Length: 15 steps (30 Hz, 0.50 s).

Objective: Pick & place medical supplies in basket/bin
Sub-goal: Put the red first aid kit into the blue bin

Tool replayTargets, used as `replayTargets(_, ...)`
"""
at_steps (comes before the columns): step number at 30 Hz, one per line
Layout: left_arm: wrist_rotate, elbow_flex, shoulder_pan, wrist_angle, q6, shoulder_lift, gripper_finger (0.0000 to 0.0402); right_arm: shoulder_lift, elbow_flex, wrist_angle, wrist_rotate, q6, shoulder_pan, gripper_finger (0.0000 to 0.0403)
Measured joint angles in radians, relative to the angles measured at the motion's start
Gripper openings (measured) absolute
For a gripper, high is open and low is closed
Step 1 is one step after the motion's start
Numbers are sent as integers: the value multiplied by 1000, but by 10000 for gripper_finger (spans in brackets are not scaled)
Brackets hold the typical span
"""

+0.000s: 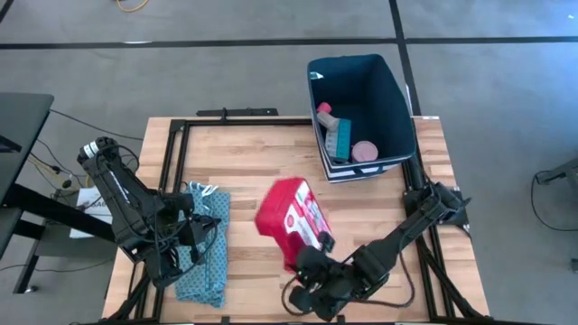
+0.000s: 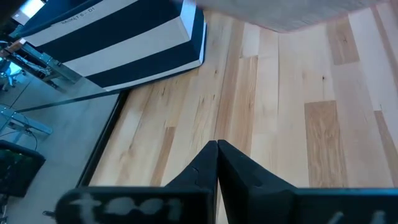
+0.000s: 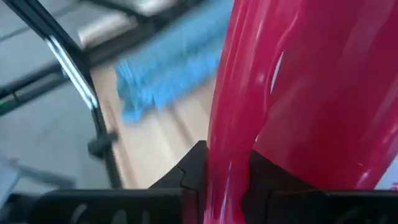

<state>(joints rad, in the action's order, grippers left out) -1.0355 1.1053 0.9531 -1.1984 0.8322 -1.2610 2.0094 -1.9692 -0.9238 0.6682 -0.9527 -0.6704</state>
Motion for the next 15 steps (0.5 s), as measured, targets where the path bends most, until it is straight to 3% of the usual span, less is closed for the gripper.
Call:
replayTargets(5, 0, 0, 0, 0, 0, 0, 0, 0, -116, 98, 173, 381, 1, 53)
replayTargets(8, 0, 0, 0, 0, 0, 0, 0, -1, -192, 73, 217, 508, 11, 53)
replayTargets(11, 2, 0, 0, 0, 0, 0, 0, 0, -276, -45, 273, 587, 27, 53)
replayTargets(15, 3, 0, 0, 0, 0, 0, 0, -1, -390, -313, 478, 587, 75, 53)
